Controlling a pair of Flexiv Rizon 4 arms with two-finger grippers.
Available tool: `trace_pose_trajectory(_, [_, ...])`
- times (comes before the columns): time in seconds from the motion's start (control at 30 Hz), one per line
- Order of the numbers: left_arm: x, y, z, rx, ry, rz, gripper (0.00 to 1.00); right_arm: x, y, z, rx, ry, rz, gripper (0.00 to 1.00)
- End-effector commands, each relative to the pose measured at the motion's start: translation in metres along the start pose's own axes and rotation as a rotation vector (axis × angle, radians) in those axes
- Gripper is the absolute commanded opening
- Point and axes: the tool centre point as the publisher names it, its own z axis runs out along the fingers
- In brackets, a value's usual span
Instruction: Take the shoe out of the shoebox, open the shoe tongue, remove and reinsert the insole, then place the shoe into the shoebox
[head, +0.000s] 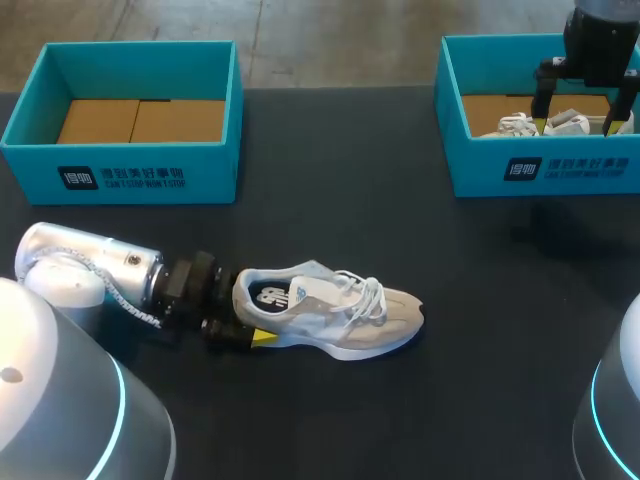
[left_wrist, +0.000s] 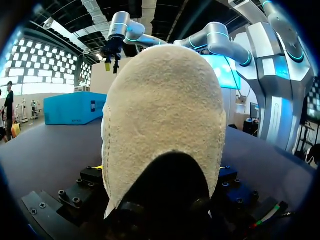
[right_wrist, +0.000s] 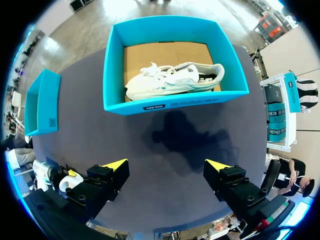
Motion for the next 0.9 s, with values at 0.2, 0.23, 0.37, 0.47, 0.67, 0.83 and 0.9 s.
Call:
trace_pose_trajectory(0.2, [-0.001,0.004,-0.001,0.000,0.000,0.000,0.00,0.017,-0.007,-0.014,-0.028,0.002,0.015,1.00])
trace_pose_trajectory(0.23, [-0.001,0.004,-0.001,0.000,0.000,0.000,0.00,0.021,-0.009,-0.016,-0.033,0.007,0.020,1.00])
trace_pose_trajectory(0.37, [-0.001,0.004,-0.001,0.000,0.000,0.000,0.00,0.038,-0.021,-0.027,-0.051,0.039,0.032,1.00])
trace_pose_trajectory(0.47, [-0.001,0.004,-0.001,0.000,0.000,0.000,0.00,0.053,-0.028,-0.033,-0.049,0.045,0.051,1.00])
trace_pose_trajectory(0.67, [-0.001,0.004,-0.001,0.000,0.000,0.000,0.00,0.091,-0.044,-0.040,-0.068,0.061,0.082,1.00])
trace_pose_trajectory(0.83, [-0.001,0.004,-0.001,0.000,0.000,0.000,0.00,0.128,-0.061,-0.037,-0.054,0.067,0.113,1.00])
trace_pose_trajectory(0.9, [-0.001,0.004,-0.001,0.000,0.000,0.000,0.00,0.143,-0.068,-0.033,-0.042,0.074,0.127,1.00])
